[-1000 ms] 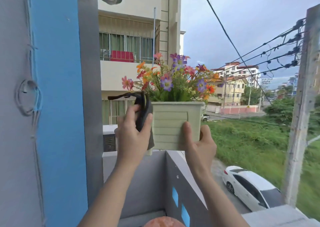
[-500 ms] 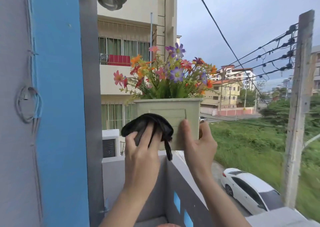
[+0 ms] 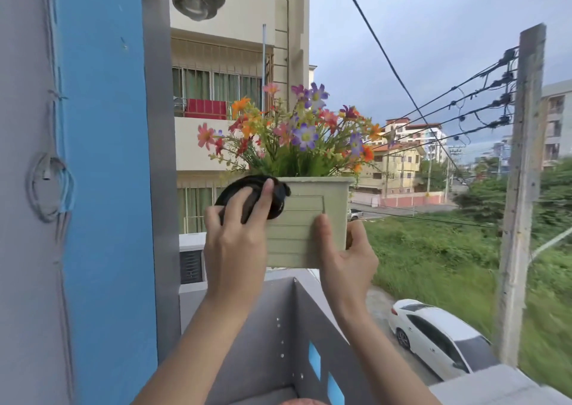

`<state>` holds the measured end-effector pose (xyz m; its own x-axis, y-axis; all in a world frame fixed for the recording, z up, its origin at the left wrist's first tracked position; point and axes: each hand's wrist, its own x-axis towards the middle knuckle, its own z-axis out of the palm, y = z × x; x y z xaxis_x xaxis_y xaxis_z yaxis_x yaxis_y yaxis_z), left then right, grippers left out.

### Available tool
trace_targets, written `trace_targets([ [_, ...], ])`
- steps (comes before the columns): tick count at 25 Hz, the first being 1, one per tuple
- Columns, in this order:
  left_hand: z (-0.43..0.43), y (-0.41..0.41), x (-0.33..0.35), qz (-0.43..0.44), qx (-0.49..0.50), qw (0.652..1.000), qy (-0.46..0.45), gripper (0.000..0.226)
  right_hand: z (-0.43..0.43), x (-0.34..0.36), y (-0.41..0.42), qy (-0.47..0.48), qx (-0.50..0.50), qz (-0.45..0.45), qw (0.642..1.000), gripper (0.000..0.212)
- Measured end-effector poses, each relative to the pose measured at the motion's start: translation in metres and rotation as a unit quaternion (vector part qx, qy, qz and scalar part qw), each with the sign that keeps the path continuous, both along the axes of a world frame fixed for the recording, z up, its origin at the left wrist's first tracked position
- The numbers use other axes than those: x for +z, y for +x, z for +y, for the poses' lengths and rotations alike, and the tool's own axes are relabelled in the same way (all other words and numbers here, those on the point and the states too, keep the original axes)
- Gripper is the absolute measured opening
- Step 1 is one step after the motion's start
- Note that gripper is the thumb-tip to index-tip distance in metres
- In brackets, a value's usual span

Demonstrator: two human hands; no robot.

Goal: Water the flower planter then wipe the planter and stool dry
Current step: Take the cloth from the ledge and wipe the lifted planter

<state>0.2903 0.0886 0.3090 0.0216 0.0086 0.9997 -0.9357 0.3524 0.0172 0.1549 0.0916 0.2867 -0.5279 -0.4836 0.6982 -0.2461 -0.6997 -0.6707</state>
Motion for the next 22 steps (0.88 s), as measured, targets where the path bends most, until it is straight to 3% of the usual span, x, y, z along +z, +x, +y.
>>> trace_targets([
  [3,-0.011,0.004,0.024,-0.112,-0.006,0.992,-0.052,0.036,-0.003,0.0,-0.005,0.004,0.003,-0.004,1.0,0.061],
  [5,-0.018,0.011,0.027,-0.188,-0.03,0.98,-0.066,0.038,-0.007,-0.002,-0.012,0.008,0.006,-0.008,1.0,0.058],
  [11,-0.014,-0.019,0.065,-0.199,-0.176,0.964,-0.003,0.027,-0.017,0.004,-0.019,0.008,0.011,-0.003,1.0,0.038],
  [14,-0.008,-0.048,0.082,-0.25,-0.17,0.952,0.045,0.031,-0.019,0.008,-0.018,0.012,0.01,-0.009,1.0,0.046],
  [19,-0.008,-0.047,0.092,-0.223,-0.133,0.964,0.051,0.031,-0.025,0.007,-0.029,0.008,0.004,0.012,1.0,0.052],
  [22,-0.005,-0.07,0.092,-0.236,-0.108,0.963,0.069,0.03,-0.029,0.004,-0.025,0.004,0.017,-0.028,0.999,0.056],
])
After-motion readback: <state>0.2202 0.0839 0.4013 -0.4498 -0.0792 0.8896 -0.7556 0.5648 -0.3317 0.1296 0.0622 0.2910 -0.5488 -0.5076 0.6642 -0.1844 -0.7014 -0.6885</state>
